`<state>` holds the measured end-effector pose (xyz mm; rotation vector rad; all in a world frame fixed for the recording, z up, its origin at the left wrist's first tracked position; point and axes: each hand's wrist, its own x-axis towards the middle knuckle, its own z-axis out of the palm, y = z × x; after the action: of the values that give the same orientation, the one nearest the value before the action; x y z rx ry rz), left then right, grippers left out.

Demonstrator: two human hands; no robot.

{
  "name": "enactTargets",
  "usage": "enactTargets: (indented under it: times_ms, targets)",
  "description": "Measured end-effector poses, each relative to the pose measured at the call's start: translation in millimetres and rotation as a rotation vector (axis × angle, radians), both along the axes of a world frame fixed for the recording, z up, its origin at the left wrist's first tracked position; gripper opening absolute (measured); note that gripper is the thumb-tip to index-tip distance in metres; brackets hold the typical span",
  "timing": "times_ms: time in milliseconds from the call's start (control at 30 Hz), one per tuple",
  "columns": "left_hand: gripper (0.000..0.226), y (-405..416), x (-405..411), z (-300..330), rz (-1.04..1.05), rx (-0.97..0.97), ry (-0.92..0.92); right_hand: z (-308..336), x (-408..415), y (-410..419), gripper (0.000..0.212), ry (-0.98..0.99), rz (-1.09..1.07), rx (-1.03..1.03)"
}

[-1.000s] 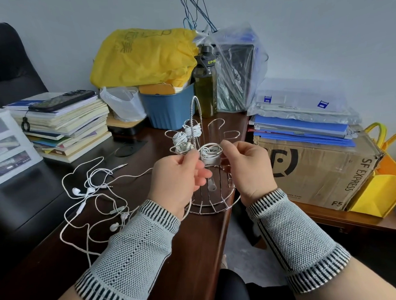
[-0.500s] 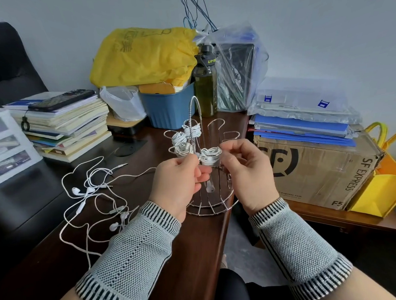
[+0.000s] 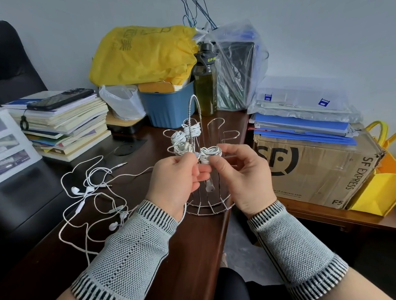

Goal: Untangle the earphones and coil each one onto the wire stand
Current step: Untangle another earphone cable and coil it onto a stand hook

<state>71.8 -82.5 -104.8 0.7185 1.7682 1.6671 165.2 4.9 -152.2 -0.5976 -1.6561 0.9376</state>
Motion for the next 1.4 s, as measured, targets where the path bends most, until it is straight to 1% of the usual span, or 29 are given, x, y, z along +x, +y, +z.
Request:
enactTargets:
  times_ms: [100, 233, 300, 400, 467, 567, 633, 800, 900, 967, 1033, 1100, 1300, 1400]
  targets:
    - [0.047, -0.7, -2.7, 1.1, -0.022, -0.002, 0.017, -2.3, 0.0, 1.8, 0.018, 0.019, -0.009, 0.006]
    - [0.037, 0.0, -3.6, 1.5, 0.0, 0.021, 0.019, -8.4, 1.2, 0.1, 0.022, 0.026, -0.012, 0.095]
    - [0.043, 0.5, -3.7, 0.5, 0.0, 0.022, 0.034, -10.2, 0.9, 0.5, 0.022, -0.001, -0.026, 0.15]
    - [0.05, 0.0, -4.5, -0.3, -0.01, 0.024, 0.058, -9.9, 0.9, 3.1, 0.026, -0.008, -0.042, 0.162]
    - [0.047, 0.3, -4.9, -1.4, 0.002, 0.036, 0.072, -10.0, 1.4, 3.5, 0.028, -0.004, -0.031, 0.165]
    - [0.035, 0.7, -4.3, -2.3, 0.016, 0.06, 0.083, -10.2, 2.3, 3.0, 0.03, -0.01, -0.023, 0.168]
    - [0.035, 0.9, -3.9, -2.6, 0.017, 0.077, 0.079, -10.5, 2.5, 3.7, 0.027, -0.018, -0.043, 0.176]
    - [0.045, 0.6, -3.3, -2.8, -0.006, 0.097, 0.042, -9.6, 1.4, 4.5, 0.017, -0.019, -0.095, 0.146]
    - [0.036, -0.1, -3.5, -2.2, -0.015, 0.125, -0.03, -6.3, 0.7, 3.2, 0.012, 0.014, -0.08, 0.053]
    - [0.033, -0.3, -4.1, -1.9, -0.016, 0.133, -0.061, -4.8, 0.0, 2.5, 0.012, 0.039, -0.048, -0.005]
    - [0.034, -0.3, -4.9, -1.1, -0.01, 0.137, -0.075, -4.3, -0.7, 1.7, 0.011, 0.042, -0.021, -0.023]
    - [0.04, -0.6, -5.5, -0.2, -0.005, 0.141, -0.076, -4.4, -1.6, 1.0, 0.01, 0.031, -0.012, -0.021]
    - [0.057, -1.2, -7.0, -2.5, -0.021, 0.122, 0.005, -6.8, -4.9, 3.3, 0.009, -0.027, -0.062, 0.048]
    - [0.056, -3.7, -10.3, -2.3, -0.072, 0.099, 0.108, -8.5, -5.8, 3.9, 0.011, -0.028, -0.075, 0.069]
